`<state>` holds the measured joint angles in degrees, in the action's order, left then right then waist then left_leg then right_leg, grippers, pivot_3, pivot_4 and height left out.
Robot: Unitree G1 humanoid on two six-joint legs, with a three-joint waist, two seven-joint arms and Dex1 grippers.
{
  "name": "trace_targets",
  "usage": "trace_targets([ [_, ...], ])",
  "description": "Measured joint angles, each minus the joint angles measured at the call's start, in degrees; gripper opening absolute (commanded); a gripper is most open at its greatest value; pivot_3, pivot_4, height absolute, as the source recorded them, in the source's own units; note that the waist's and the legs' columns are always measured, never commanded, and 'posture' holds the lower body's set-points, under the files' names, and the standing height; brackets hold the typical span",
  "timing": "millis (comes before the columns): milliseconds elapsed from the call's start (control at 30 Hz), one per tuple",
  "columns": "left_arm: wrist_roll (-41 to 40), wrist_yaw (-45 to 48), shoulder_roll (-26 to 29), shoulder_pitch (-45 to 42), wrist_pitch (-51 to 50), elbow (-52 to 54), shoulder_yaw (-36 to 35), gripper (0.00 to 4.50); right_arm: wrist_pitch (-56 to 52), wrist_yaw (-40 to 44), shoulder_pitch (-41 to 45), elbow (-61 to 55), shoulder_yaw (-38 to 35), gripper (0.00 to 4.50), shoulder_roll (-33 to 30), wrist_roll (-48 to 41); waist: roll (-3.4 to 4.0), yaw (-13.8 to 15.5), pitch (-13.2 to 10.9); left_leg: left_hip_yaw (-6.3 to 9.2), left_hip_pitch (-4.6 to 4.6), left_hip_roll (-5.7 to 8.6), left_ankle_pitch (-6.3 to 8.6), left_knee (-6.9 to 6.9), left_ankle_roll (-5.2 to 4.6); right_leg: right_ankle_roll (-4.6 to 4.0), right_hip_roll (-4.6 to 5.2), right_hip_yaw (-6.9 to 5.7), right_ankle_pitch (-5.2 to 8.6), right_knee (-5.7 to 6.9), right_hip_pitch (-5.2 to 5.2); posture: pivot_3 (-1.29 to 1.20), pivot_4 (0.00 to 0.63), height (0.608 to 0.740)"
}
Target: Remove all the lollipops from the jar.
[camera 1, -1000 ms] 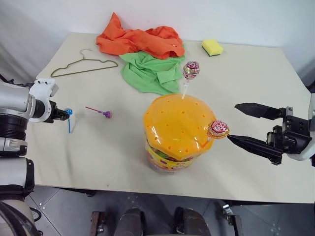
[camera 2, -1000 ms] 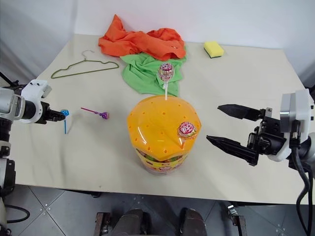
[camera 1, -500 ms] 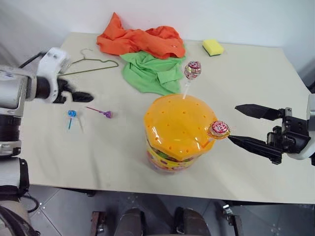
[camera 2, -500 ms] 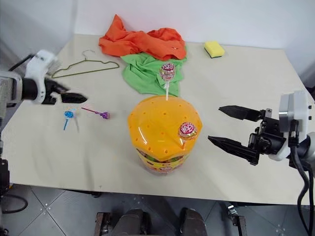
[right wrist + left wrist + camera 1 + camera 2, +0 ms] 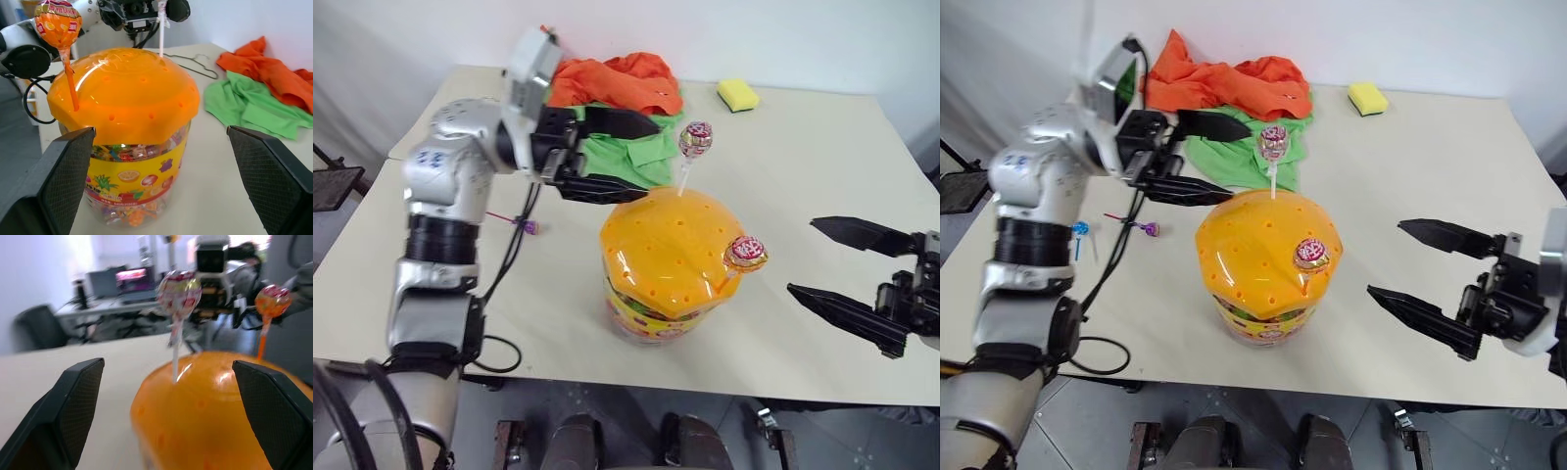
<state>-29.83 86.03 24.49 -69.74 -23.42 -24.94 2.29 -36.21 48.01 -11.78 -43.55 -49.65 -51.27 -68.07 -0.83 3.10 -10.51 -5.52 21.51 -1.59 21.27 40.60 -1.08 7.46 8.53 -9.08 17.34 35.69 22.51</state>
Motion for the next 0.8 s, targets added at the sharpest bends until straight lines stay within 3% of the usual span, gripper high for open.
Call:
trace_targets([
  [67,0.39,0.04,-1.95,-1.92,1.87,-3.67,1.12,4.46,0.07,-1.68,-3.15,-2.33,-2.53,4.50,1.65,-0.74,0.00,-0.03,0.00,0.01,0.00,0.00,0.00,-0.02,0.00,0.00,0.00,-0.01,0.00,0.00,0.00,0.00,0.150,0.740],
  [167,0.53,0.05,-4.68,-3.98,6.57,-8.09,3.46,3.91,0.45,-4.05,-7.16,-5.55,-5.16,4.50,3.77,-1.46,0.00,-0.08,0.00,0.00,0.00,0.00,0.01,0.00,-0.02,0.02,0.00,0.02,-0.01,-0.02,-0.01,0.00,0.150,0.740],
  [600,0.19,0.02,-6.17,-8.72,11.60,-15.33,5.05,0.07,4.67,-7.73,-11.60,-9.52,-10.07,4.50,2.22,-8.02,0.00,-0.01,0.00,0.05,-0.01,0.00,0.03,0.05,-0.05,0.03,0.00,0.02,-0.02,-0.04,-0.04,0.00,0.150,0.740],
  [800,6.73,-4.72,-1.38,-12.65,9.15,-19.16,4.45,0.03,5.00,-6.48,-10.04,-7.37,-7.63,4.50,-0.05,-7.47,0.00,-0.38,0.00,0.02,-0.01,0.00,0.03,0.01,-0.06,0.03,-0.01,0.05,-0.01,-0.05,-0.03,0.00,0.150,0.740],
])
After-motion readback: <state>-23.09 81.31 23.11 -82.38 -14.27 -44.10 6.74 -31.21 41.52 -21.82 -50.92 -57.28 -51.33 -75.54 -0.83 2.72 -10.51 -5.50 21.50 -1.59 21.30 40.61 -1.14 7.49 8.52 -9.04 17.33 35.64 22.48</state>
